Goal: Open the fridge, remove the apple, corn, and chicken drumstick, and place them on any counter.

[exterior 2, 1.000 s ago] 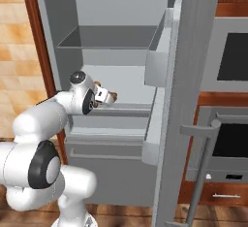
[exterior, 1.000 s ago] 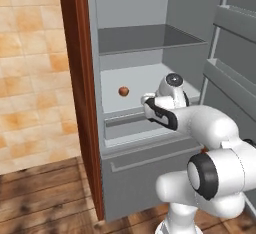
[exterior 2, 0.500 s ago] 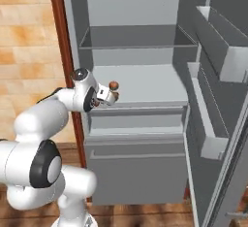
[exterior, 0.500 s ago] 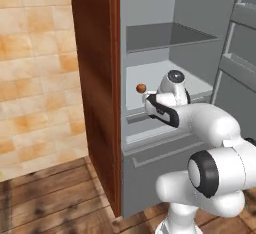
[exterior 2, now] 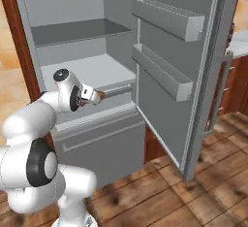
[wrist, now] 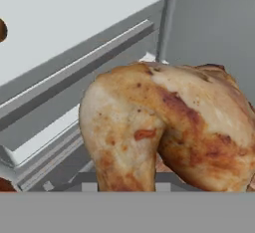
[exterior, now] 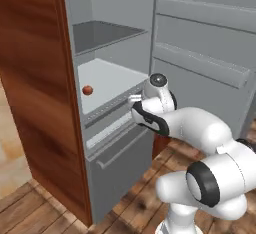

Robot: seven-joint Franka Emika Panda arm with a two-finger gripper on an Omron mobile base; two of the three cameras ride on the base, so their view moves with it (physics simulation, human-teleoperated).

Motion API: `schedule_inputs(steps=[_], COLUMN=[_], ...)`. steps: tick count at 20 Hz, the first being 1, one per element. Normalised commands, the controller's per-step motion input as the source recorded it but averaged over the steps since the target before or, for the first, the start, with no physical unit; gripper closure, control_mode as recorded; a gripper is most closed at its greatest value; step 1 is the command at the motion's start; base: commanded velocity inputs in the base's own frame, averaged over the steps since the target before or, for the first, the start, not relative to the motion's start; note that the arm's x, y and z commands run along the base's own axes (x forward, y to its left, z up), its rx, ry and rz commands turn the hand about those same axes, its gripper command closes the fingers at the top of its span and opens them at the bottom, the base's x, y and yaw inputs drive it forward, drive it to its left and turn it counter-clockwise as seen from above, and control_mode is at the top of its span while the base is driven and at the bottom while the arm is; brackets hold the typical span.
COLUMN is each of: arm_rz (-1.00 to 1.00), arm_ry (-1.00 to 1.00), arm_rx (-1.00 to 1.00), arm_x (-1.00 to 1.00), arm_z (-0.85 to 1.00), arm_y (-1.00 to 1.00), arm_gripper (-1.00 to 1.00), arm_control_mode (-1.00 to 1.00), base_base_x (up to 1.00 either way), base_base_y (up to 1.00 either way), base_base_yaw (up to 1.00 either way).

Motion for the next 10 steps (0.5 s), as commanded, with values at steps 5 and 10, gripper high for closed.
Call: schedule_inputs(steps=[5, 10], arm_rz=[0.00, 0.00], arm_ry=[0.00, 0.00], arm_rx=[0.00, 0.00], arm_x=[0.00, 0.00], arm_z=[0.00, 0.00], arm_y=[0.00, 0.00], arm_gripper=[1.00, 1.00], arm_control_mode=[1.00, 1.00], base_base_x=[-0.65, -0.95], base_base_y=[0.29, 0.31], base_base_yaw=[-0.84, -0.76])
